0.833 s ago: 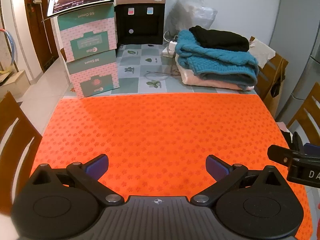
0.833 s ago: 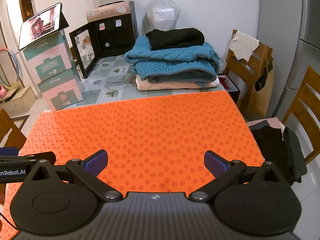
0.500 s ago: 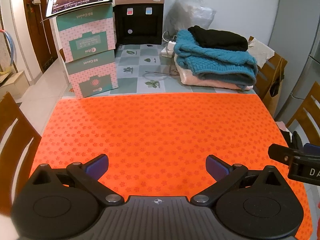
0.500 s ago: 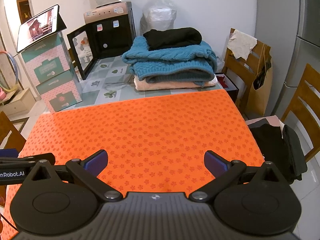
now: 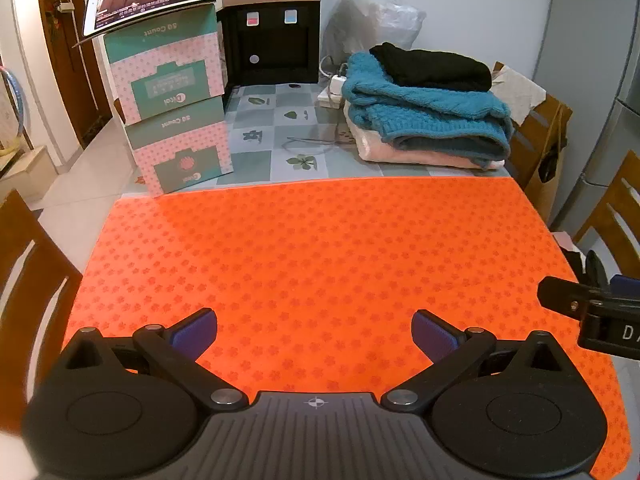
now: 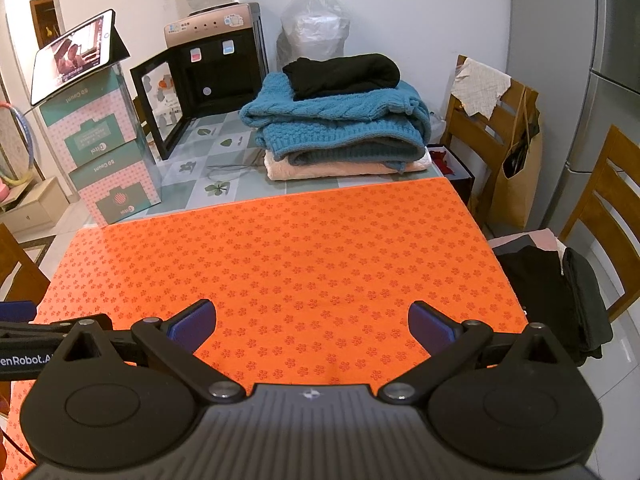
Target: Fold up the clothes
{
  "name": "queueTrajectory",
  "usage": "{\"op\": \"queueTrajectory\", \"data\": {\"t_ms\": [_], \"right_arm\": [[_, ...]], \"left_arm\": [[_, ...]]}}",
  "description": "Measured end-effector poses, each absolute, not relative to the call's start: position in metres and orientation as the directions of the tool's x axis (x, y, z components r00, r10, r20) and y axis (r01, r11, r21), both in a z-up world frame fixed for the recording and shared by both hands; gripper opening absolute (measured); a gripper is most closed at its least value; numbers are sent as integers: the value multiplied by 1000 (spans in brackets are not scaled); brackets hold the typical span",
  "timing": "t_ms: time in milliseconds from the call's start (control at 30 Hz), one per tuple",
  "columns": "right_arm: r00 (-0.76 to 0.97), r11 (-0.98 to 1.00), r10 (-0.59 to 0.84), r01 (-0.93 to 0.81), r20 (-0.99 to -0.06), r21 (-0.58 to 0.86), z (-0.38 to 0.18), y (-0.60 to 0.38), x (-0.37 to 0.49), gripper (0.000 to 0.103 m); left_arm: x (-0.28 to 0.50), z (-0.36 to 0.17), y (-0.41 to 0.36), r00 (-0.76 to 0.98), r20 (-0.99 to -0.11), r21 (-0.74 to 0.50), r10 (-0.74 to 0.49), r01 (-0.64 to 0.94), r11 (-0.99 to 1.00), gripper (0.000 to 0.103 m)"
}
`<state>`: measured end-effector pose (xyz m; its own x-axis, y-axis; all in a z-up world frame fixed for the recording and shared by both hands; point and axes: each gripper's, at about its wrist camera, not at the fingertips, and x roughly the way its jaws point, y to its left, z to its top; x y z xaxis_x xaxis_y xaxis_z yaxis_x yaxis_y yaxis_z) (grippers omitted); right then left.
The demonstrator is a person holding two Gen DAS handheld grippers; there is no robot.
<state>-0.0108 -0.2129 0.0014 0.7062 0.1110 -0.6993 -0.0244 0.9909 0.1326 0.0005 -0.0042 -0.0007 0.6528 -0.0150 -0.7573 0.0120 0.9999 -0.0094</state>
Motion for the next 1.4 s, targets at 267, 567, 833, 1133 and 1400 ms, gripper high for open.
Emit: {"op": "queueTrajectory", "data": {"t_ms": [267, 567, 833, 1133, 1400], "right_arm": [[707, 991, 110, -27, -699, 129, 1, -212, -11, 103], [708, 992, 108, -28, -698, 125, 1, -212, -12, 103], [707, 992, 106, -25, -699, 126, 2, -212, -11, 103], [706, 992, 103, -19, -700, 126, 2, -213, -12, 103], [699, 992, 103, -17, -708, 127, -1, -213, -11, 103]], "left_arm": [[-1, 1, -8, 660, -752, 5, -12, 23, 1000, 103], [0, 1, -8, 659, -752, -8, -28, 34, 999, 103], [1, 0, -6, 651, -758, -15, -30, 29, 999, 103], [1, -1, -5, 647, -762, -14, -27, 25, 1000, 103], [2, -4, -7, 639, -769, -7, -26, 32, 999, 103]]}}
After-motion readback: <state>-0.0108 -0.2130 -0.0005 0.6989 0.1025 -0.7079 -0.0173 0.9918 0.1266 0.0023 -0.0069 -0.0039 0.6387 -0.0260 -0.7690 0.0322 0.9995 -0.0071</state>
